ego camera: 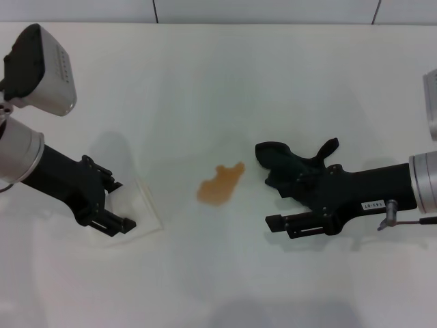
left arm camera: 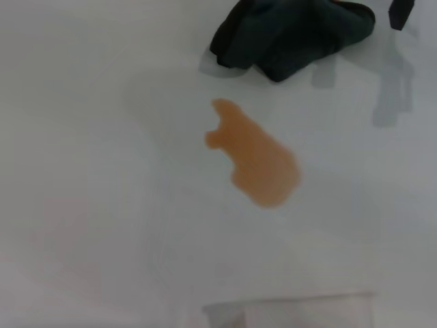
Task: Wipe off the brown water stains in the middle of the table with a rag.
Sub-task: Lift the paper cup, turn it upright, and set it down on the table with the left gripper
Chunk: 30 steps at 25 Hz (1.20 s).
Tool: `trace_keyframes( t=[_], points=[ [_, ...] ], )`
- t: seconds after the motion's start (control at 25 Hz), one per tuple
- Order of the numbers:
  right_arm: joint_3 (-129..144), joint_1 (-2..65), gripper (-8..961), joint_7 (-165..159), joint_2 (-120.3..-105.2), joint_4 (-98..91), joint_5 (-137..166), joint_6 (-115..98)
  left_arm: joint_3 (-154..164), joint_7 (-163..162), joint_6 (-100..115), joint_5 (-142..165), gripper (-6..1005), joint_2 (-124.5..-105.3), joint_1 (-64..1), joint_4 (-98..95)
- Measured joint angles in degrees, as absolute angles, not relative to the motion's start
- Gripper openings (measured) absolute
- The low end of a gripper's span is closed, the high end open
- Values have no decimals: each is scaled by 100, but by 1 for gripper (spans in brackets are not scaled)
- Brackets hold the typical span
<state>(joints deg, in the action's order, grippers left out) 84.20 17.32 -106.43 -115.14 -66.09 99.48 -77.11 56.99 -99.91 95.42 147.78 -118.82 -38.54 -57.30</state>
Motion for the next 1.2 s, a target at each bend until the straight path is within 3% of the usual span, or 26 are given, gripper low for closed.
trace_keyframes(
  t=[0.12, 0.44, 1.2],
  points=[
    [8420, 1732, 707, -10643, -11514, -6609, 9949, -7719, 5696, -9998, 9540, 14798, 716, -11883, -3852, -5758],
    [8401, 1732, 707, -10643, -11514, -6611, 9949, -7743, 5398, -10031, 9591, 14685, 682, -11885, -3797, -6254],
    [8347, 1889, 706, -10657, -11506, -6687, 9989, -7676, 4979, -9181, 8704, 12645, 683, -11897, -2794, -6432]
  ],
)
